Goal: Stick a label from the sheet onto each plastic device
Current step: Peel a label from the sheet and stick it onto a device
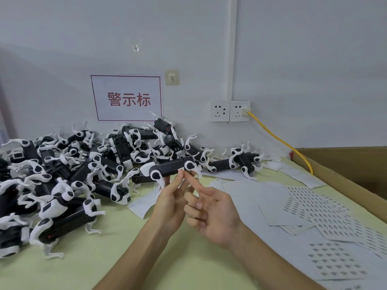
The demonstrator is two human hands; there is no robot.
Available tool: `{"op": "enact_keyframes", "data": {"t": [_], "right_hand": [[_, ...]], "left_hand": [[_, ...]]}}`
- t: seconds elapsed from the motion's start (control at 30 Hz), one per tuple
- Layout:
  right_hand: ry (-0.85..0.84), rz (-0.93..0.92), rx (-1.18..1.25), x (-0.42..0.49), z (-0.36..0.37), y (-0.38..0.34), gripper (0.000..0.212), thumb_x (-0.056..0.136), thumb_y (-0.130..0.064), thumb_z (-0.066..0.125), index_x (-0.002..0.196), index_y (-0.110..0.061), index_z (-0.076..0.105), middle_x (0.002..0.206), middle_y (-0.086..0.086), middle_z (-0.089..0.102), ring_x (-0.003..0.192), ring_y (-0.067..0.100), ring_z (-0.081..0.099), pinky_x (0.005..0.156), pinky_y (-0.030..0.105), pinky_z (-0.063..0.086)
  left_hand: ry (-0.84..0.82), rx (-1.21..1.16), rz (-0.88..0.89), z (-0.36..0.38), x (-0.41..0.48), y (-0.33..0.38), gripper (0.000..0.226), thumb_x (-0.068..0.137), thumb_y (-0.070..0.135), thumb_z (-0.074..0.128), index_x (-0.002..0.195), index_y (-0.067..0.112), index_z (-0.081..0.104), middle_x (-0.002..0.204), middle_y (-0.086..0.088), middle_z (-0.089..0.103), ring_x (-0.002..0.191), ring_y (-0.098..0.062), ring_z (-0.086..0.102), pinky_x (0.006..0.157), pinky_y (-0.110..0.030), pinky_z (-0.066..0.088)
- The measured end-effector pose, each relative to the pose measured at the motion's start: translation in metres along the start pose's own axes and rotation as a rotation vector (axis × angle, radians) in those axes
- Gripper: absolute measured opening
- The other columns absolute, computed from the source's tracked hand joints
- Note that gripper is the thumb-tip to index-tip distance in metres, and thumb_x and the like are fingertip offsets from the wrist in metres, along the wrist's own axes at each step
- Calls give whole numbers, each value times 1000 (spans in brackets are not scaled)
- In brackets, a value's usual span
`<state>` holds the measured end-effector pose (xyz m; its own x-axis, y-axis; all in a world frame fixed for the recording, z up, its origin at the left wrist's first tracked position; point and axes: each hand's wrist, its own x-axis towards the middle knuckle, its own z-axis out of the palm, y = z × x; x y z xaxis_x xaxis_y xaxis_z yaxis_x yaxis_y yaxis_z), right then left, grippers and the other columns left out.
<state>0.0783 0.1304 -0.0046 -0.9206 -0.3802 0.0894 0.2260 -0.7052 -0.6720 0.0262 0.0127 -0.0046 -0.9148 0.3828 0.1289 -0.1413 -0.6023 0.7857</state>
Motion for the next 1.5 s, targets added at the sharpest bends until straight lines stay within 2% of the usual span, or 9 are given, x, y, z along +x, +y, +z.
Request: {"op": "enact_keyframes", "data": {"t": [0.07,0.17,0.4,0.7,0.87,1.07,1.17,1.37,1.5], "right_hand": [[-15,-2,1,-1,0,0,45,95,-21,40,133,-26,65,64,0,29,55,13,15,48,25,18],[-32,-8,22,-1,0,-1,46,92,-22,45,134,-24,65,63,0,30,54,13,16,47,24,19],[-47,4,35,-1,0,0,46,94,-23,43,137,-24,62,63,0,31,53,13,16,48,24,17],[-71,-5,11,-1,-3,0,45,94,-27,45,135,-25,63,64,-1,31,55,13,17,48,24,19],[-75,1,10,0,-3,1,46,95,-27,44,138,-26,60,65,-1,29,53,13,19,47,24,21],[-80,10,13,0,-3,2,47,97,-27,40,141,-26,58,65,-1,29,54,13,17,48,24,18],[-83,14,13,0,-3,2,49,97,-28,39,143,-25,55,65,-1,29,54,13,17,48,24,18],[-80,10,-5,-1,-3,3,49,94,-29,45,142,-25,56,66,-1,27,54,13,17,49,24,18],[-90,8,0,-1,-2,3,50,93,-30,47,141,-24,58,66,0,28,55,13,16,48,24,19]], "left_hand": [[-5,24,3,1,-1,0,31,92,43,62,66,30,74,95,6,76,91,-8,73,70,-24,58],[-19,59,-16,3,-2,-1,39,94,49,58,66,28,76,83,6,74,84,-9,73,69,-25,58],[-13,33,14,2,0,0,35,93,45,60,66,28,75,94,5,75,86,-9,72,74,-27,56],[-30,-6,-9,2,0,-1,28,88,43,66,64,29,74,91,2,76,70,-12,72,62,-28,58],[-21,3,-20,-1,2,-2,27,87,44,68,80,18,68,93,-1,74,72,-15,71,64,-30,59],[-15,12,-71,-2,1,-1,32,83,48,71,85,18,61,92,1,71,70,-17,69,63,-32,57],[-8,-12,-61,-1,1,0,33,81,46,72,89,18,58,94,-1,73,77,-17,71,71,-33,57],[4,-21,-65,-3,2,0,35,79,44,73,95,17,58,94,0,73,75,-17,71,67,-32,58],[7,-37,-47,-3,3,0,28,80,43,72,66,19,72,91,1,75,70,-16,72,64,-29,58]]}}
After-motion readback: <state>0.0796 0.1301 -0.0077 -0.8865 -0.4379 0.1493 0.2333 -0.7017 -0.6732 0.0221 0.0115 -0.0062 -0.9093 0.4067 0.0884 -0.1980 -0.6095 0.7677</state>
